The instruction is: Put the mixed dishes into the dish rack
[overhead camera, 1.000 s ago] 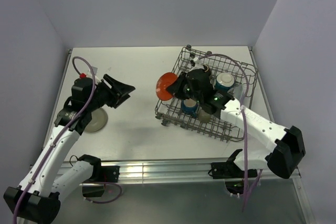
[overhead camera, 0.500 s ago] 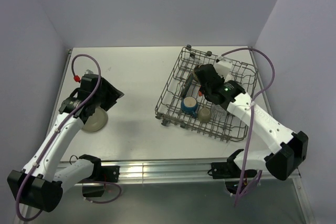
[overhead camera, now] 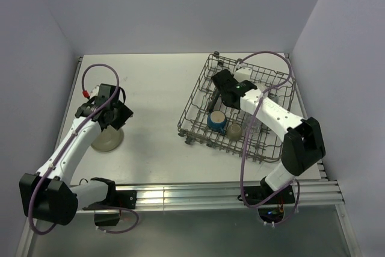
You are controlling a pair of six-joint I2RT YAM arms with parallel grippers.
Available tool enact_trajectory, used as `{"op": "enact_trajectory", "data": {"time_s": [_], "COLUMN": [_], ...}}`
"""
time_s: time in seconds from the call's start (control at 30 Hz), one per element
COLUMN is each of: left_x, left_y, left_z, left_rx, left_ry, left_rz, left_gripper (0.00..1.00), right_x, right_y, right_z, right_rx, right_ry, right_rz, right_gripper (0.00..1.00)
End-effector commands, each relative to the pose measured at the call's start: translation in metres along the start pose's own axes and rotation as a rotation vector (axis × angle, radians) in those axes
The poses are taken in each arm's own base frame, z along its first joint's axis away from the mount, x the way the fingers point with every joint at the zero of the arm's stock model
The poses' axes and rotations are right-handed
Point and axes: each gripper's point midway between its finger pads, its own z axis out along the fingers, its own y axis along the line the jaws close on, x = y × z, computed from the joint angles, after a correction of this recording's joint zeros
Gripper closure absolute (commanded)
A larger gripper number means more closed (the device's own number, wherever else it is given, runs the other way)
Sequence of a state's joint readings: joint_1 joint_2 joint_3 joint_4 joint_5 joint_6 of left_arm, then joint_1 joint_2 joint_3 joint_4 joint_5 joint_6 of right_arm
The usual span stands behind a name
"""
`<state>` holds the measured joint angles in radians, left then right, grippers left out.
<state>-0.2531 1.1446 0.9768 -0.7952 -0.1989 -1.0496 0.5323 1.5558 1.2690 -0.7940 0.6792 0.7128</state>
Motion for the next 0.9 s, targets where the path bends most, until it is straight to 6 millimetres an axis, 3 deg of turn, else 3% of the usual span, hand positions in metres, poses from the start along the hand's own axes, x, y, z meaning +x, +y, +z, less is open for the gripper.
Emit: {"op": "enact_trajectory", "data": {"time_s": [0.0,0.47,0.87], "left_x": [-0.011,-0.024,-0.021], "left_y": [0.008,0.021,0.030], "left_z": [0.010,0.025,0.031], "left_rx": [-0.035,-0.088,-0.112], "left_ry": [0.005,-0.011,0.008], "left_rz": [-0.014,-0.046,-0.057], "left_gripper": [0.53,0.55,0.55], "right_x": [-0.030,-0.015,0.002], "right_y": [0.008,0.031,0.046], "right_z": [0.005,0.061,0.067], "right_rx": [0.003,0.018,-0.023], "right_ry": [-0.067,0.015,0.075], "right_rz": [0.043,0.000,0.008], "right_gripper": [1.00,1.00,1.00]}}
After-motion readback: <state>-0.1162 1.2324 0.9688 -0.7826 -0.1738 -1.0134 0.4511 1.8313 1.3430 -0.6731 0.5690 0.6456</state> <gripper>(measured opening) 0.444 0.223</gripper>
